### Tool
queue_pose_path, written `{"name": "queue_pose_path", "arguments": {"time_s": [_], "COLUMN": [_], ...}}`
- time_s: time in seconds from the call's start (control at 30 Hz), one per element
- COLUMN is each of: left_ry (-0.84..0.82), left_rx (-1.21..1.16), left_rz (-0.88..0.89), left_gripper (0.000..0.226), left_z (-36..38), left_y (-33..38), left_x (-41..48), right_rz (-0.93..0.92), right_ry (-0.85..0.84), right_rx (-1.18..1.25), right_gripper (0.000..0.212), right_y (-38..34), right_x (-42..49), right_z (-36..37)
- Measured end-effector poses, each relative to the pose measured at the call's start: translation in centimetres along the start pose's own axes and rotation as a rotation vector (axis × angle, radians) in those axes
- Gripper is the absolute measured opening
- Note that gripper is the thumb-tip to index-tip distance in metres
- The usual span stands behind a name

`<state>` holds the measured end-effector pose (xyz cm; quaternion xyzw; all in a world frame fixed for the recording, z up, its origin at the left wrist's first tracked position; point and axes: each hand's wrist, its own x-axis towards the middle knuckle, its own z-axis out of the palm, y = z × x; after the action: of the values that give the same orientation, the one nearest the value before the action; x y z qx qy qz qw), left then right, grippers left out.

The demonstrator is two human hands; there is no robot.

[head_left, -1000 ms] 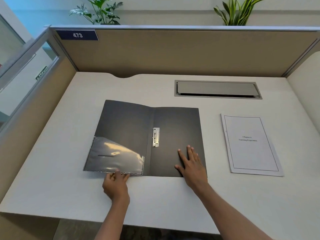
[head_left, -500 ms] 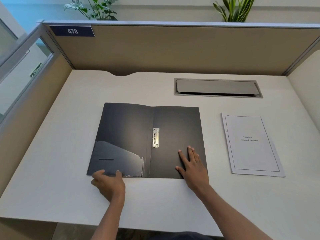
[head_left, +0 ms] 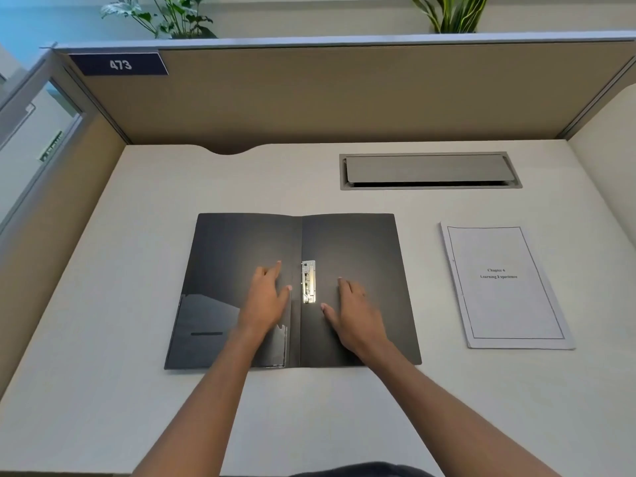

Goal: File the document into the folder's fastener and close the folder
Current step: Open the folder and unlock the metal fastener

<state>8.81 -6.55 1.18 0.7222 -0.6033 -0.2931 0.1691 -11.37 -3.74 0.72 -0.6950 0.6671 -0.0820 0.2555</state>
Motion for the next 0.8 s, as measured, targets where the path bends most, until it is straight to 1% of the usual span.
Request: {"name": "queue_pose_path", "arguments": {"time_s": [0.1, 0.23, 0.3, 0.4, 0.53, 0.67, 0.8], "left_ry": [-0.106, -0.182, -0.186, -0.186, -0.185, -0.160, -0.161], "left_rx": [0.038, 0.059, 0.057, 0.014, 0.003, -0.007, 0.003], "left_rz": [-0.049, -0.136, -0.163, -0.180, -0.187, -0.193, -0.191], "left_gripper": [0.067, 0.077, 0.081, 0.083, 0.092, 0.092, 0.090], "left_z": [0.2, 0.9, 1.2, 1.5, 1.7, 1.9, 1.8], "left_y": [1.0, 0.8, 0.6, 0.2, 0.2, 0.5, 0.7], "left_x": [3.3, 5.7, 6.1, 6.1, 5.8, 5.6, 5.7], "right_rz": [0.034, 0.094, 0.114, 0.111, 0.119, 0.134, 0.161], "right_ry": [-0.029, -0.040, -0.038, 0.006, 0.035, 0.050, 0.060], "right_rx": [0.048, 0.004, -0.016, -0.074, -0.117, -0.117, -0.134], "right_gripper": [0.066, 0.073, 0.076, 0.074, 0.074, 0.070, 0.072], "right_y": [-2.0, -3.0, -3.0, -3.2, -3.5, -3.7, -4.0], "right_x": [2.0, 3.7, 3.9, 4.0, 3.9, 4.0, 4.2], "right_z": [0.3, 1.1, 1.6, 2.1, 2.2, 2.4, 2.5]}}
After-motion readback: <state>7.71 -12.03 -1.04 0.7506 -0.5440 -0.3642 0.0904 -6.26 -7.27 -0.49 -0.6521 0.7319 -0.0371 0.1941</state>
